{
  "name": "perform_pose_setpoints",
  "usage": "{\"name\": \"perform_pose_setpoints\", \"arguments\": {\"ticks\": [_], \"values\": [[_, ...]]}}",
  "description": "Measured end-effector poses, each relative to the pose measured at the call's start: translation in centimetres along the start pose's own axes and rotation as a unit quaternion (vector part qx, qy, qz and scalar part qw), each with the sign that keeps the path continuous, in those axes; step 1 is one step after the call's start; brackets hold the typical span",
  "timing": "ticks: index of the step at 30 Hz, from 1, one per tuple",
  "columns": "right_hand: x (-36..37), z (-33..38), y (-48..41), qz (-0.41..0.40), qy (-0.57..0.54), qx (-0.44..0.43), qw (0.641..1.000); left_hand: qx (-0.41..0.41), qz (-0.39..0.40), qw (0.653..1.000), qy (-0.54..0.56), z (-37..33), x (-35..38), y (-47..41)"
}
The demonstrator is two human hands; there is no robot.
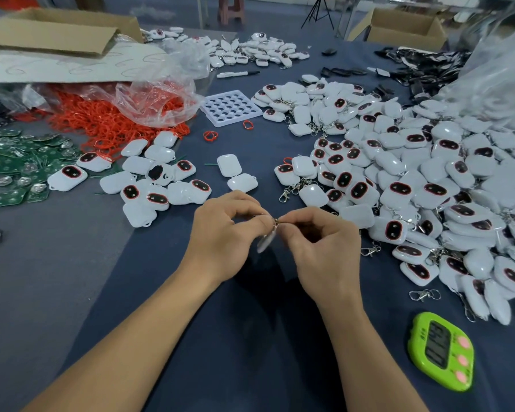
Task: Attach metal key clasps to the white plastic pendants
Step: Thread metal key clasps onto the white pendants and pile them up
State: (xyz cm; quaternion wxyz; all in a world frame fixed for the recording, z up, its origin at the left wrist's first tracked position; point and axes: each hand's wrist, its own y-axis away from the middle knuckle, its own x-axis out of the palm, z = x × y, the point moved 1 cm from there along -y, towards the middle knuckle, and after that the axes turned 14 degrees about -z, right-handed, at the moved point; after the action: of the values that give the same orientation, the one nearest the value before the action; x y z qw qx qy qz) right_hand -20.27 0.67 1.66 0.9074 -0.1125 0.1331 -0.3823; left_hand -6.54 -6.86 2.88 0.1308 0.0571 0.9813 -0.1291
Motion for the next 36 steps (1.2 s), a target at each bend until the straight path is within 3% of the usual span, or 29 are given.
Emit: {"name": "perform_pose_setpoints", "arguments": {"ticks": [6,10,13,17,23,27,31,34,36], "values": [[0.5,-0.1,0.2,0.029,-0.028,0.037,0.999,-0.077,0.026,0.997,-0.007,0.2,0.0,-0.2],[0.6,-0.1,0.2,0.031,-0.109,0.113,0.987,-0.059,0.06,0.996,-0.039,0.4,0.0,-0.1],[0.4,-0.3,0.0,0.023,-0.14,0.154,0.978,0.005,0.004,0.999,-0.05,0.3,0.0,0.1],[0.1,-0.1,-0.1,0.019,-0.129,0.126,0.983,0.086,-0.002,0.996,-0.033,-0.1,-0.4,0.3],[0.3,0.0,0.0,0.003,-0.123,0.089,0.988,0.023,0.025,0.998,-0.044,0.0,-0.5,0.0],[0.4,-0.3,-0.2,0.06,-0.147,0.109,0.981,0.048,0.001,0.997,-0.062,0.1,-0.4,0.2],[0.3,-0.8,-0.1,0.032,-0.097,0.135,0.986,0.068,-0.039,0.992,-0.095,0.2,-0.2,0.2],[0.2,-1.0,-0.2,0.047,-0.006,0.115,0.992,0.02,-0.044,0.998,-0.039,0.3,-0.1,0.1],[0.4,-0.9,-0.1,0.08,-0.003,0.118,0.99,-0.015,-0.051,0.998,0.019,0.3,0.0,-0.1]]}}
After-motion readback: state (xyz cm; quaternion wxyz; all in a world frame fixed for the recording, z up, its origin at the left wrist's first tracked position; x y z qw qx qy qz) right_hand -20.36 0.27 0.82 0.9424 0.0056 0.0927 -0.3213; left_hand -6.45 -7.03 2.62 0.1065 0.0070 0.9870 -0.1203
